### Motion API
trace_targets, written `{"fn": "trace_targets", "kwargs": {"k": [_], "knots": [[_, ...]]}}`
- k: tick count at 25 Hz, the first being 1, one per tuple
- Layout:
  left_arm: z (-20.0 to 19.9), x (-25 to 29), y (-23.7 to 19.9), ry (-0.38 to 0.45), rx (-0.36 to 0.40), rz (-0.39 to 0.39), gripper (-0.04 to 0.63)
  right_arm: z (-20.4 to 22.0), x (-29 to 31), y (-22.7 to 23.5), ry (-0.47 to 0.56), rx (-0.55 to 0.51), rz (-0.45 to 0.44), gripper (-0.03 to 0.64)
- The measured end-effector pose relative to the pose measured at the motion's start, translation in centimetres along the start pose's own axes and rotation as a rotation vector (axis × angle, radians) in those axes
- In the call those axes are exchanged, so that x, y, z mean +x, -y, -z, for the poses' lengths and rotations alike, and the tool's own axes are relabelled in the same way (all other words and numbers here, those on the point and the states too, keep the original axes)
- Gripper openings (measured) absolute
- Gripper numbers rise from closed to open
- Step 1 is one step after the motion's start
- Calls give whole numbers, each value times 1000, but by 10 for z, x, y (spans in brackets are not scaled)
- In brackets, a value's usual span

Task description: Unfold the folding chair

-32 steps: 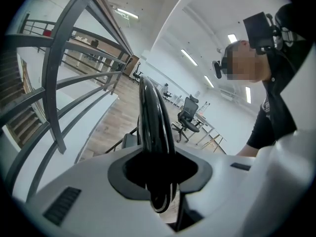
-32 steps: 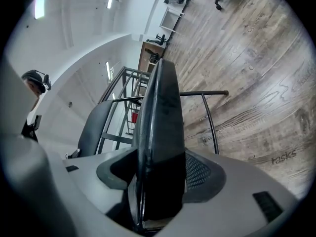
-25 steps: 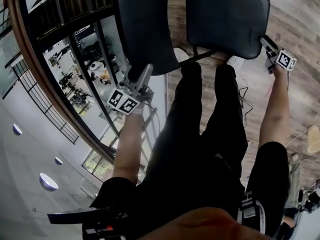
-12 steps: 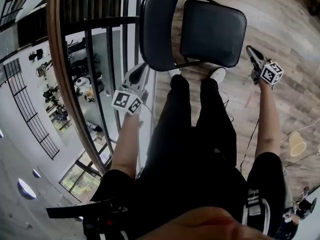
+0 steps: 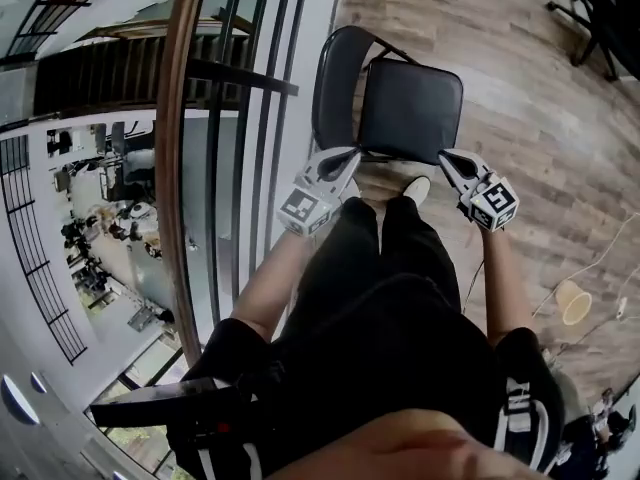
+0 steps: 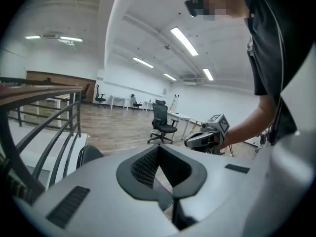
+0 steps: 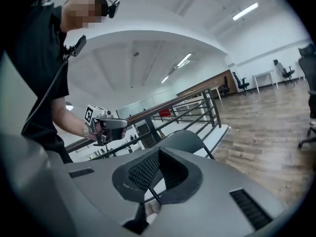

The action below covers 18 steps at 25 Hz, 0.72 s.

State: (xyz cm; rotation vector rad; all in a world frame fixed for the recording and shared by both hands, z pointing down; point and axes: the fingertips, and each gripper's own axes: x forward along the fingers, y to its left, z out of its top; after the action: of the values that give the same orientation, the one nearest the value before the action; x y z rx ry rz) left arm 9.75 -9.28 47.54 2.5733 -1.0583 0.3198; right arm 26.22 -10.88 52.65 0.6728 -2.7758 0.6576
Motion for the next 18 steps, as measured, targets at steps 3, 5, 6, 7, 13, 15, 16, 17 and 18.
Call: {"fn": "trace_targets", "kwargs": {"k": [3,5,6,7,13,15,16,17,18], "knots": [[-27,-10,25,34,43,65,5,-53,4,-52,60,-71,28,8],[-53,-20,36,84,55,94,4,-91,1,-81,125,-124,42,8],[-68,-24,41,115,63,107,5,-111,-1,-94,160,-163,48,8],[-84,-28,45,146,75,120,5,-131,-3,-105,192,-202,58,8],[-150,-47,60,245,176,165,3,-212,-8,-152,323,-290,106,8],[-164,-54,61,290,183,180,5,-222,-5,-161,334,-317,105,8],[-167,-57,61,303,184,182,4,-224,-4,-164,336,-324,102,8],[-168,-59,60,309,186,181,4,-226,-3,-166,337,-328,100,8],[-168,-60,58,308,187,180,4,-227,-1,-168,337,-331,99,8]]}}
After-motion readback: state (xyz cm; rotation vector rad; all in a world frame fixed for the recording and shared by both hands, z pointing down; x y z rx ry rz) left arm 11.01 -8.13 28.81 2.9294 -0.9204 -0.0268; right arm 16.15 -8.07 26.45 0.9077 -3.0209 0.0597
